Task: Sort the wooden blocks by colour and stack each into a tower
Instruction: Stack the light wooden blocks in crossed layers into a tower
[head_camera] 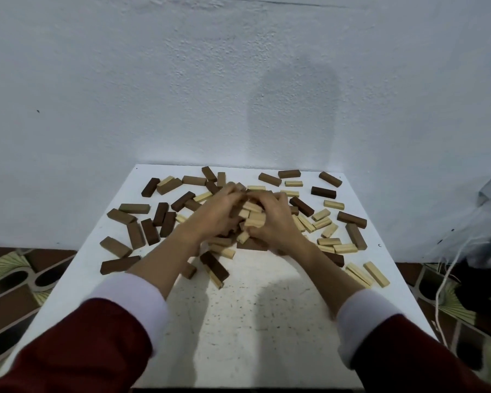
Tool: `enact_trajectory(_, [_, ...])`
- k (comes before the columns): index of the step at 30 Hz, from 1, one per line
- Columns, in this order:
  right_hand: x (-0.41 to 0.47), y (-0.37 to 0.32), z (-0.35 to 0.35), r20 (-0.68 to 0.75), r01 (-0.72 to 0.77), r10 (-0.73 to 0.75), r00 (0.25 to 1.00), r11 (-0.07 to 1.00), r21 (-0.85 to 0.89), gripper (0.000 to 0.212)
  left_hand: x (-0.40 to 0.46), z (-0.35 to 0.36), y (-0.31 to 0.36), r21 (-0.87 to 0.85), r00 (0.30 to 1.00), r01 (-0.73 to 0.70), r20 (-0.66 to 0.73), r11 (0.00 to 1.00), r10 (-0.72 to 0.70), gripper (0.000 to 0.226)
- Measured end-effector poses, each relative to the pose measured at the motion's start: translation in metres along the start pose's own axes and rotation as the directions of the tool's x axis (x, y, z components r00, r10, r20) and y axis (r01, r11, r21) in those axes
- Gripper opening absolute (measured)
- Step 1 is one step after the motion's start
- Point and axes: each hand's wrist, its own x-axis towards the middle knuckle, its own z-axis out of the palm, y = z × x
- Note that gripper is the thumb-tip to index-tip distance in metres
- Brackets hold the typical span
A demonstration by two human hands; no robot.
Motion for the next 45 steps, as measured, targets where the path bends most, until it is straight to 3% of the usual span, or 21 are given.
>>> enact_trajectory(5, [0.033, 0.000, 0.010, 0.007, 0.011, -0.011, 1.000, 1.000, 0.007, 0.070, 0.016, 0.003, -0.021, 0.071, 0.987, 0.042, -0.159, 0.997, -0.030, 0.045])
enact_trajectory(8, [0.032, 0.007, 0.016, 0.070, -0.019, 0.020, 0.997, 1.000, -0.008, 0.076, 0.013, 0.012, -0.025, 0.080, 0.983, 0.104, -0.159, 0.991, -0.090, 0.048])
enact_trajectory(14, [0.000, 0.023, -0.002, -0.055, -0.134, 0.139, 0.989, 0.988, 0.076, 0.058, -0.001, 0.033, -0.016, 0.060, 0.985, 0.042, -0.168, 0.997, -0.032, 0.040])
enact_trajectory(19, [-0.057, 0.048, -0.036, -0.206, -0.197, 0.188, 0.960, 0.980, -0.026, 0.038, -0.009, 0.058, 0.030, 0.059, 0.993, -0.038, -0.107, 0.998, 0.044, 0.042])
enact_trajectory(21, [-0.077, 0.054, -0.056, -0.203, -0.322, 0.310, 0.929, 0.946, -0.027, 0.034, -0.012, 0.071, 0.051, 0.039, 0.995, -0.074, -0.056, 0.996, 0.076, 0.043])
enact_trajectory(24, [-0.108, 0.078, -0.072, -0.171, -0.496, 0.474, 0.864, 0.859, -0.126, 0.038, -0.017, 0.092, 0.079, -0.002, 0.995, -0.098, 0.027, 0.995, 0.098, 0.046])
enact_trajectory(29, [-0.147, 0.093, -0.081, -0.121, -0.606, 0.595, 0.795, 0.771, -0.196, 0.051, -0.026, 0.118, 0.117, -0.047, 0.966, -0.176, 0.183, 0.983, 0.181, 0.053])
enact_trajectory(32, [-0.160, 0.094, -0.077, -0.068, -0.591, 0.592, 0.803, 0.777, -0.214, 0.071, -0.036, 0.136, 0.124, -0.067, 0.926, -0.291, 0.231, 0.954, 0.298, 0.056])
enact_trajectory(37, [-0.163, 0.087, -0.065, -0.084, -0.516, 0.510, 0.856, 0.833, -0.200, 0.057, -0.043, 0.141, 0.123, 0.011, 0.942, -0.278, 0.199, 0.960, 0.270, 0.023])
enact_trajectory(42, [-0.159, 0.078, -0.059, -0.031, -0.437, 0.436, 0.899, 0.894, -0.098, 0.056, -0.046, 0.131, 0.116, 0.051, 0.973, -0.200, 0.129, 0.978, 0.192, 0.024])
enact_trajectory(45, [-0.159, 0.074, -0.063, 0.010, -0.450, 0.450, 0.893, 0.893, 0.021, 0.054, -0.048, 0.124, 0.117, 0.019, 0.981, -0.162, 0.115, 0.987, 0.159, 0.037])
